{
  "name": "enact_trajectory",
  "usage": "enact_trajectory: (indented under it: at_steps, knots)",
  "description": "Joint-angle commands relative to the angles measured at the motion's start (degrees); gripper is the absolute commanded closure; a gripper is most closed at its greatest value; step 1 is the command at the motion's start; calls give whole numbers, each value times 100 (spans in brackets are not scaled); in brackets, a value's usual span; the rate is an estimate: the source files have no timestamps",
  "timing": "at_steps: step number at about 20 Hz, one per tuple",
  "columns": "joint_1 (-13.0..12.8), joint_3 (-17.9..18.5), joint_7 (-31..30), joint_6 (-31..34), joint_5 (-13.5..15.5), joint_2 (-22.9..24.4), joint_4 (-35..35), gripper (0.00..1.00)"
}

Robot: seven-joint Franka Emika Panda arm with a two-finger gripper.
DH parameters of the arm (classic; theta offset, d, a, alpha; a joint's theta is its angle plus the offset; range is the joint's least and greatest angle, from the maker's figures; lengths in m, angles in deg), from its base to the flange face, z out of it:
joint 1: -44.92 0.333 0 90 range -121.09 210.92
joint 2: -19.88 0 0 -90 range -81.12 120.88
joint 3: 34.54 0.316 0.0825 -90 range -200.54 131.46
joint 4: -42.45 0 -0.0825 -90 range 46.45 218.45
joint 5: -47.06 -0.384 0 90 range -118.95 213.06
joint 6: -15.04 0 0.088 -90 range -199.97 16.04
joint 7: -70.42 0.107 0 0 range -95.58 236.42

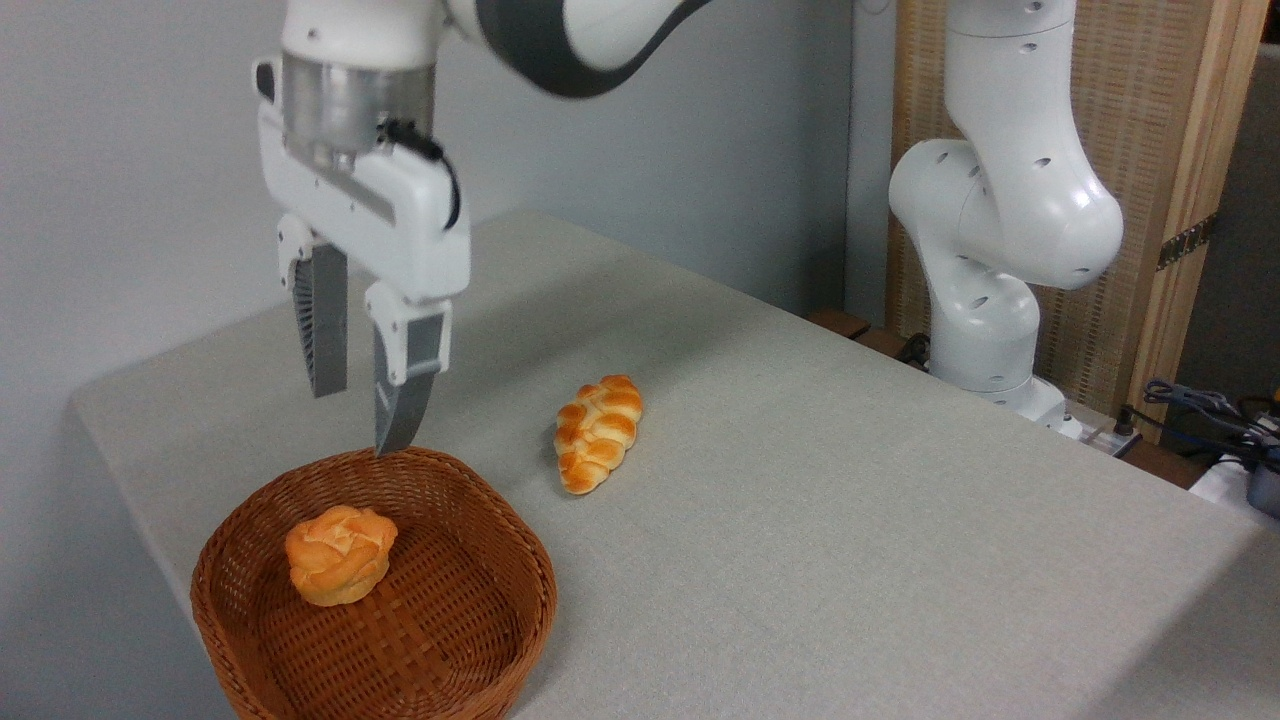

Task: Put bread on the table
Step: 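Lower the gripper into the basket around the round orange bun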

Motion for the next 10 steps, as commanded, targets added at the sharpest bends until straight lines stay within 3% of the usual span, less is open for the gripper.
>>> enact_trajectory:
  at_steps: [1, 10]
  knots:
    - [-40, -255, 31, -453, 114, -344, 0, 0]
    - [-13, -634, 110, -1113, 61, -810, 194, 0]
